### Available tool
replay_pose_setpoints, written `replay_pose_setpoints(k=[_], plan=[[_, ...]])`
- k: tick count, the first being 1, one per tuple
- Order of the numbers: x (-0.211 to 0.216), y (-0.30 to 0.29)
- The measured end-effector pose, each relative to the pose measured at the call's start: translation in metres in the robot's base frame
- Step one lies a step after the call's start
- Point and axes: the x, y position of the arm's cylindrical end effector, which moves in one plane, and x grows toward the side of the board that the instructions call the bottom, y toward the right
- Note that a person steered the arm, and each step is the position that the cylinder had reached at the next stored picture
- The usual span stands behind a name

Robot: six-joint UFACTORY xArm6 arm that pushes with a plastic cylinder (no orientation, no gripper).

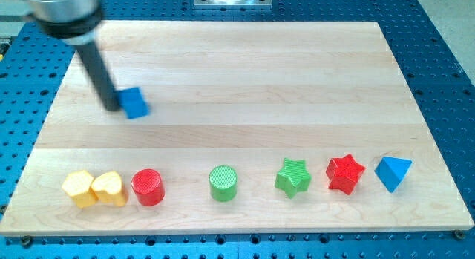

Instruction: Separate the yellow blocks

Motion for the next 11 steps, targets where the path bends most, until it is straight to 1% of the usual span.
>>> replay_pose_setpoints(k=[1,2,3,4,5,6,7,8,9,10,11], plan=[[0.004,0.105],[0.004,0.089],[0.036,0.054],[0.038,-0.01],[0.098,-0.076],[0.161,-0.108],[0.196,-0.09],[0.198,-0.039],[0.163,-0.018],[0.153,-0.018],[0.169,-0.018]])
